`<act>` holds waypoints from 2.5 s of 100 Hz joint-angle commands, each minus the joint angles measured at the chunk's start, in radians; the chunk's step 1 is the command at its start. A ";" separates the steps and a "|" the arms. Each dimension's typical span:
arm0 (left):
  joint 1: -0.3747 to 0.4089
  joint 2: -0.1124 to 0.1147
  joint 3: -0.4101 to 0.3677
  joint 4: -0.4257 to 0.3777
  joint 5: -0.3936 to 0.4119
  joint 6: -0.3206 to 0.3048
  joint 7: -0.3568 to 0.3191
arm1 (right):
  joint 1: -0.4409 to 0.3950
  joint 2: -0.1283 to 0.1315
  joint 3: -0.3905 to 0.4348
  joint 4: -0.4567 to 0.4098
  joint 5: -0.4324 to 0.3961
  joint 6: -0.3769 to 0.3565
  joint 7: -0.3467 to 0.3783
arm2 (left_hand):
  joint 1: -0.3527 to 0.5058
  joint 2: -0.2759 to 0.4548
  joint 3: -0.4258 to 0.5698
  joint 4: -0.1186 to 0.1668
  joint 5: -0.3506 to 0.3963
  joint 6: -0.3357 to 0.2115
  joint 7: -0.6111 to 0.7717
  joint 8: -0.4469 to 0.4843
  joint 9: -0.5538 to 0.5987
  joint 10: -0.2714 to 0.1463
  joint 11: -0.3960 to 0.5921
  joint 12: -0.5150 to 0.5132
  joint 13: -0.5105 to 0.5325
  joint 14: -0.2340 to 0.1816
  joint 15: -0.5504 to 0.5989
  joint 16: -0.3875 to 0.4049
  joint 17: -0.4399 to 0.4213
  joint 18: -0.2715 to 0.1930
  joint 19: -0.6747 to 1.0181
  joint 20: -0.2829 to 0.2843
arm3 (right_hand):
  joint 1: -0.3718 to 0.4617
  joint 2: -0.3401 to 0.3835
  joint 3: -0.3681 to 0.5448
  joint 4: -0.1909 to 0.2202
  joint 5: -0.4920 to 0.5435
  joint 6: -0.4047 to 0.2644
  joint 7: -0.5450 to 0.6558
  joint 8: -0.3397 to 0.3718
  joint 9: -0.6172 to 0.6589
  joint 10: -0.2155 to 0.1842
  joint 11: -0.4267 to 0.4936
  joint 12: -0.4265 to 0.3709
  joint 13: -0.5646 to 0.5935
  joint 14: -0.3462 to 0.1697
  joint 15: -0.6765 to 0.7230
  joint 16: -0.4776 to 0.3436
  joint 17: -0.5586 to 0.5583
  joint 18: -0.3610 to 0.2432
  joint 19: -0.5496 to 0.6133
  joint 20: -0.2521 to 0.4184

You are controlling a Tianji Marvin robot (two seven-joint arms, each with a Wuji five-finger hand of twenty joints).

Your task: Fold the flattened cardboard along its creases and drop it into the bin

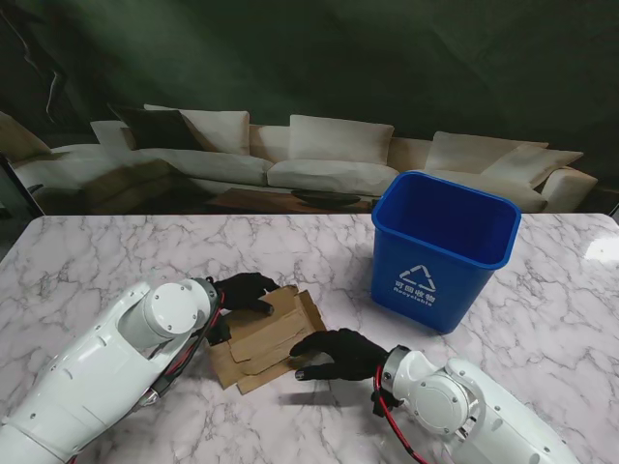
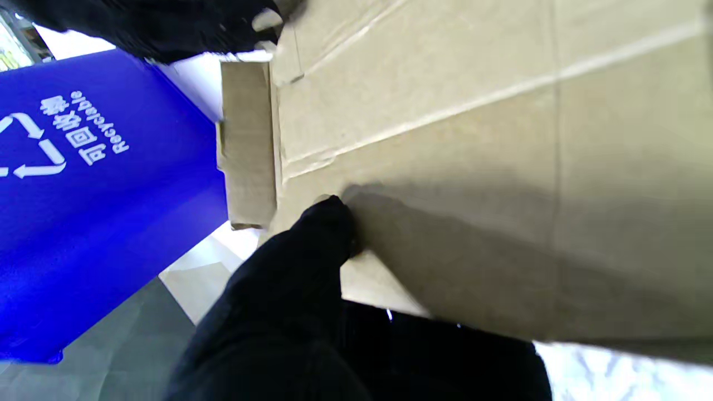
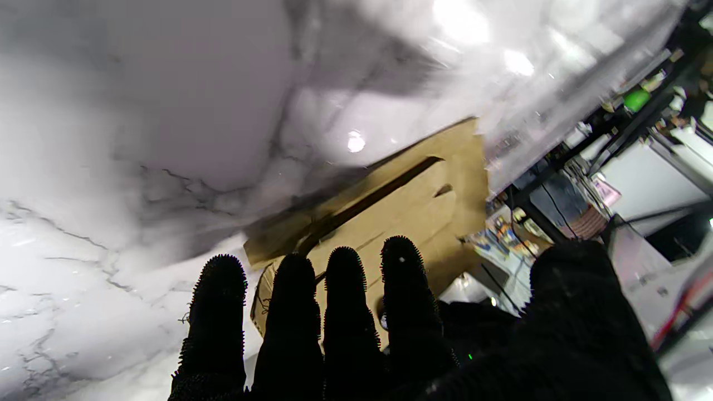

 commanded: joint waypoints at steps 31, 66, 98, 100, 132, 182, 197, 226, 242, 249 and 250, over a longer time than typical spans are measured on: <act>0.123 0.006 -0.176 -0.145 0.032 -0.094 0.062 | -0.106 -0.005 0.101 -0.142 0.157 0.014 0.024 | 0.060 -0.017 0.046 -0.020 0.019 -0.048 0.020 -0.007 0.040 -0.053 0.038 0.022 0.015 -0.023 0.010 0.000 0.006 -0.019 0.028 0.024 | 0.014 0.029 -0.040 0.020 0.103 -0.021 0.059 0.032 0.166 0.011 0.085 0.030 0.168 0.044 0.102 0.041 0.111 0.028 0.091 0.055; 0.256 -0.013 -0.281 -0.282 0.040 -0.255 0.200 | -0.091 -0.002 0.076 -0.136 0.160 0.211 0.078 | 0.060 -0.002 0.043 -0.021 -0.012 -0.062 0.216 0.283 0.026 -0.047 0.042 0.026 -0.005 0.002 0.017 -0.017 -0.011 -0.006 0.021 0.035 | -0.157 0.071 -0.098 0.008 0.170 0.067 -0.056 0.018 0.223 0.072 0.014 0.013 0.197 0.095 0.072 0.064 0.173 0.031 0.127 0.101; 0.303 -0.026 -0.269 -0.316 -0.015 -0.328 0.254 | -0.014 -0.033 -0.021 -0.090 0.166 0.382 0.004 | 0.060 0.005 0.040 -0.018 -0.020 -0.066 0.234 0.283 0.020 -0.048 0.049 0.021 -0.010 -0.004 0.022 -0.022 -0.016 -0.006 0.017 0.034 | -0.167 0.013 -0.081 0.012 -0.238 0.179 -0.359 -0.052 -0.175 0.076 -0.067 -0.028 -0.086 0.044 -0.028 -0.004 -0.053 -0.024 -0.013 0.041; 0.304 -0.026 -0.267 -0.316 -0.019 -0.329 0.255 | -0.013 -0.037 -0.023 -0.086 0.171 0.378 -0.011 | 0.060 0.006 0.039 -0.019 -0.019 -0.065 0.235 0.282 0.021 -0.048 0.050 0.020 -0.011 -0.005 0.022 -0.023 -0.016 -0.006 0.017 0.034 | -0.163 0.009 -0.079 0.013 -0.255 0.173 -0.365 -0.051 -0.192 0.071 -0.071 -0.031 -0.090 0.041 -0.029 -0.005 -0.061 -0.019 -0.020 0.038; 0.292 -0.032 -0.245 -0.294 -0.020 -0.321 0.278 | 0.004 -0.091 -0.027 -0.033 0.304 0.285 -0.152 | 0.060 0.012 0.037 -0.018 -0.022 -0.067 0.242 0.275 0.018 -0.048 0.056 0.017 -0.012 -0.004 0.027 -0.026 -0.016 -0.007 0.015 0.033 | -0.326 -0.170 0.305 -0.025 -0.250 0.076 -0.394 -0.287 -0.261 0.025 -0.193 -0.100 -0.122 0.041 -0.033 -0.001 -0.107 0.034 -0.096 0.015; 0.285 -0.037 -0.230 -0.273 -0.044 -0.289 0.280 | -0.004 -0.158 -0.018 -0.028 0.384 0.196 -0.368 | 0.060 0.022 0.036 -0.017 -0.028 -0.072 0.252 0.270 0.006 -0.051 0.062 0.015 -0.021 -0.008 0.031 -0.029 -0.025 -0.007 0.016 0.035 | -0.050 -0.229 0.240 -0.011 -0.303 -0.129 0.309 0.498 -0.197 -0.051 0.217 0.064 -0.045 0.015 0.049 0.004 -0.057 0.025 -0.033 0.004; 0.282 -0.039 -0.218 -0.256 -0.057 -0.281 0.282 | -0.018 -0.173 -0.013 -0.050 0.414 0.192 -0.413 | 0.060 0.029 0.034 -0.017 -0.031 -0.076 0.252 0.266 -0.001 -0.052 0.065 0.012 -0.030 -0.010 0.024 -0.033 -0.038 -0.002 0.010 0.034 | 0.037 -0.205 0.436 -0.021 -0.253 -0.240 0.543 0.448 0.038 -0.134 0.360 0.139 0.113 -0.014 0.180 0.072 0.014 0.048 0.032 0.037; 0.280 -0.040 -0.209 -0.247 -0.068 -0.268 0.276 | -0.026 -0.183 -0.025 -0.064 0.407 0.164 -0.457 | 0.060 0.064 0.013 -0.019 -0.039 -0.085 0.239 0.251 -0.030 -0.051 0.066 0.001 -0.069 0.006 0.002 -0.039 -0.090 0.012 0.002 0.039 | 0.328 -0.255 0.627 -0.119 -0.022 -0.383 0.774 0.195 0.520 -0.179 0.589 0.231 0.569 -0.036 0.477 0.261 0.358 0.166 0.264 0.187; 0.289 -0.035 -0.221 -0.246 -0.079 -0.256 0.252 | -0.023 -0.191 -0.027 -0.063 0.397 0.150 -0.491 | 0.058 0.186 -0.306 0.033 -0.070 -0.071 0.079 0.119 -0.201 0.021 0.060 -0.083 -0.244 0.080 -0.109 -0.079 -0.285 0.084 -0.105 0.055 | 0.332 -0.263 0.725 -0.149 0.118 -0.409 0.780 0.224 0.582 -0.140 0.628 0.310 0.663 0.008 0.597 0.319 0.519 0.107 0.357 0.231; 0.292 -0.038 -0.223 -0.238 -0.071 -0.265 0.266 | -0.024 -0.192 -0.026 -0.069 0.381 0.149 -0.501 | -0.015 0.204 -0.355 0.034 -0.042 -0.046 0.018 0.098 -0.339 0.073 0.074 -0.295 -0.340 0.097 -0.163 -0.110 -0.369 0.102 -0.187 0.056 | 0.334 -0.265 0.748 -0.150 0.144 -0.397 0.778 0.238 0.589 -0.128 0.629 0.333 0.682 0.018 0.620 0.327 0.558 0.092 0.374 0.233; 0.292 -0.039 -0.223 -0.236 -0.070 -0.267 0.271 | -0.024 -0.191 -0.025 -0.069 0.378 0.149 -0.502 | -0.022 0.205 -0.357 0.033 -0.037 -0.043 0.017 0.098 -0.355 0.079 0.066 -0.300 -0.354 0.101 -0.170 -0.113 -0.379 0.102 -0.196 0.053 | 0.335 -0.265 0.749 -0.150 0.146 -0.394 0.779 0.239 0.589 -0.128 0.629 0.335 0.685 0.018 0.623 0.328 0.563 0.091 0.376 0.234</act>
